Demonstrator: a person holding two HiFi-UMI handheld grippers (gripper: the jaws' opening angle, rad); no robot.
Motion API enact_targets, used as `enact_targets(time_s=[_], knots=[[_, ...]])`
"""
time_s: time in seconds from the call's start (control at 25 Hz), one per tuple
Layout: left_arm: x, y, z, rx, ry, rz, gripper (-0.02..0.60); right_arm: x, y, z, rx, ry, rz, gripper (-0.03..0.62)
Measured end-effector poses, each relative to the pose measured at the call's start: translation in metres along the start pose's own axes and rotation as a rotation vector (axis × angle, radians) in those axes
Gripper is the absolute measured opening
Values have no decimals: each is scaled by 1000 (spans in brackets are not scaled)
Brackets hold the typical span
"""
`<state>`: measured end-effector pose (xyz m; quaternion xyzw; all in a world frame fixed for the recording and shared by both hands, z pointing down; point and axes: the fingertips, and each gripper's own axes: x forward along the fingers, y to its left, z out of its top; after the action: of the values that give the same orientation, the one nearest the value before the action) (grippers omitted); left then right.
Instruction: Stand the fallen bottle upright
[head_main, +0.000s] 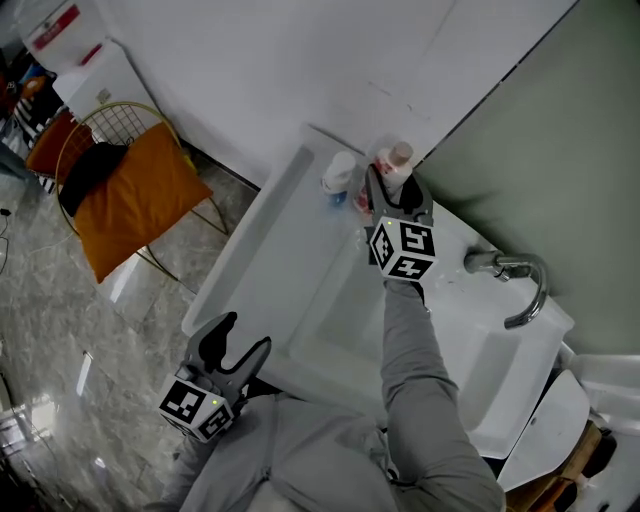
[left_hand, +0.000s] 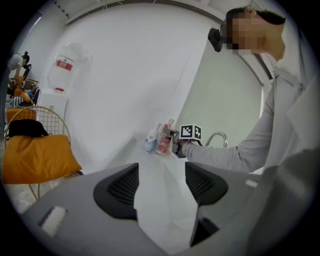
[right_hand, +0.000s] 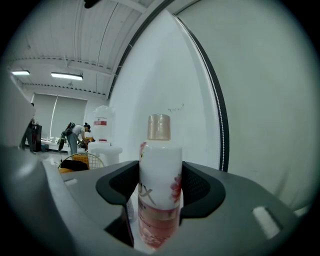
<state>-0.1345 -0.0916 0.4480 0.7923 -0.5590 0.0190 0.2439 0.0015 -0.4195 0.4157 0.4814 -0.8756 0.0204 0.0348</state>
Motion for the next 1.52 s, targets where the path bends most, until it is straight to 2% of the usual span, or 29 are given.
enact_targets(time_s=[0.36, 0.8, 1.04, 1.24, 1.52], knots=[[12, -7, 1, 6, -6, -37, 329, -15, 12, -5, -73, -85, 54, 259], [0, -14, 1, 25, -8, -30, 329, -16, 12, -15, -57, -8, 77, 259], [-5, -16, -2, 24, -27, -40, 329, -30, 11, 12, -51, -71, 49, 259], [-1, -32, 3, 43, -50, -92, 329, -64, 11, 43, -41, -141, 24, 259], [0, -40, 13, 73, -69, -156, 330, -110, 18, 58, -34, -180, -22, 259]])
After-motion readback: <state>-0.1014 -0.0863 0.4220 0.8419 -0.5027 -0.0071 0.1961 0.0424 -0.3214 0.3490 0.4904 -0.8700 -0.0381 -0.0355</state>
